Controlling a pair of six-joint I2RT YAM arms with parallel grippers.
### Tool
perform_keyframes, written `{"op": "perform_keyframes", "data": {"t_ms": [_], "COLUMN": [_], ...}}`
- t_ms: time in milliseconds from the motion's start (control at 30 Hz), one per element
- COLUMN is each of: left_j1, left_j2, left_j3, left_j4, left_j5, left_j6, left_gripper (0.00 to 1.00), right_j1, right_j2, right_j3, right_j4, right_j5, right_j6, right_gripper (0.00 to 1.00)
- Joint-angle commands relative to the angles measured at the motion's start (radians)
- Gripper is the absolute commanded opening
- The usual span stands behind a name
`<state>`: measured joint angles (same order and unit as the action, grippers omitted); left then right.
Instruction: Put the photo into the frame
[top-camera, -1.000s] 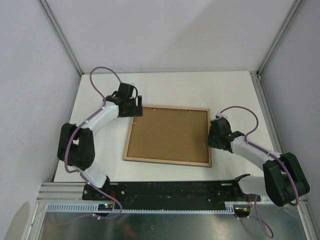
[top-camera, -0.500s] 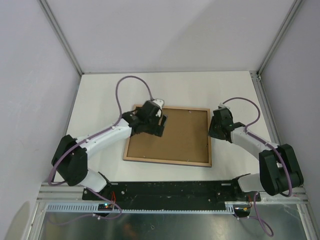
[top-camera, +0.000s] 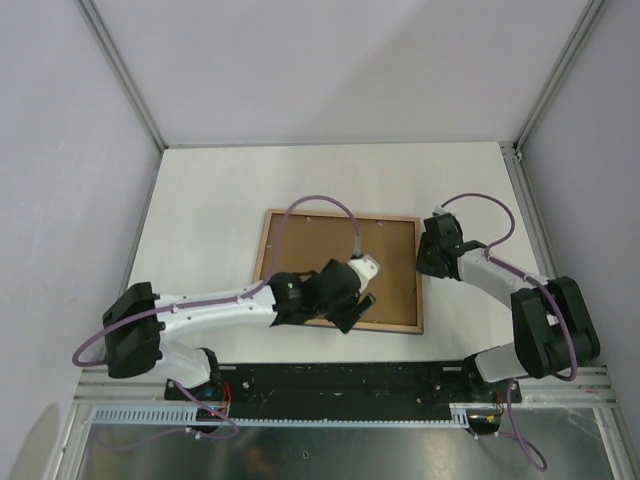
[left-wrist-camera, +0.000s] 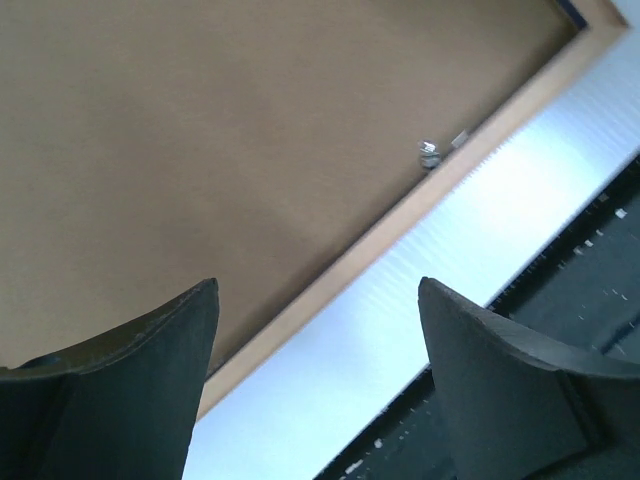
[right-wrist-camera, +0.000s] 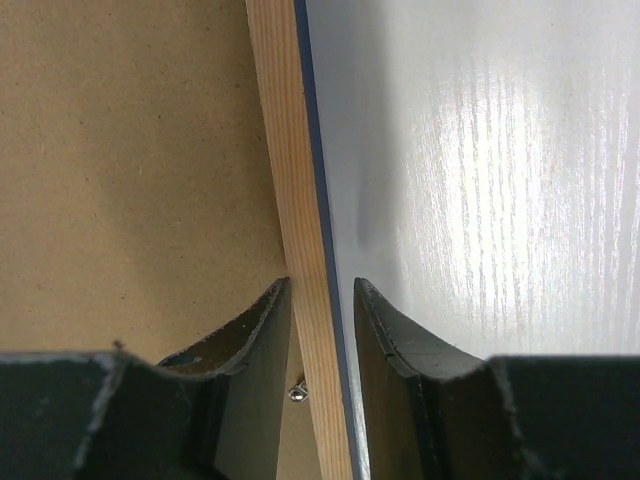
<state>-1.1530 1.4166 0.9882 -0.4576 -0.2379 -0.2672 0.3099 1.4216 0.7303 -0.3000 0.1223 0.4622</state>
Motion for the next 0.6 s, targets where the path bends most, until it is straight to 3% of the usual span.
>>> {"op": "perform_keyframes", "data": {"t_ms": [0, 267, 367, 467, 567], "left_j1": [-0.106, -0.203, -0.238, -0.283, -0.337], "left_j2": [-0.01, 0.044, 0.059, 0.085, 0.129], "left_j3": [-0.012, -0.018, -0.028, -0.034, -0.031], "left_j4": [0.085, 0.143, 0.171, 0.198, 0.222], "left_j5": [-0.085, -0.119, -0.125, -0.152, -0.201], "left_j6": [0.063, 0.103, 0.123, 0.156, 0.202], "left_gripper": [0.85, 0.85, 0.85, 0.85, 0.86], "right_j1": [-0.005, -0.002, -0.002, -0.002, -0.001], "right_j2": [0.025, 0.043, 0.041, 0.031, 0.006], "right_j3": [0.035, 0.033, 0.035, 0.043, 0.08], "right_j4": [0.015, 0.011, 0.009, -0.013, -0.069], "right_j5": [-0.009, -0.017, -0.016, -0.018, -0.002], "right_j6": [-0.018, -0.022, -0.022, -0.02, -0.023], "right_gripper": [0.36, 0.34, 0.24, 0.04, 0.01]}}
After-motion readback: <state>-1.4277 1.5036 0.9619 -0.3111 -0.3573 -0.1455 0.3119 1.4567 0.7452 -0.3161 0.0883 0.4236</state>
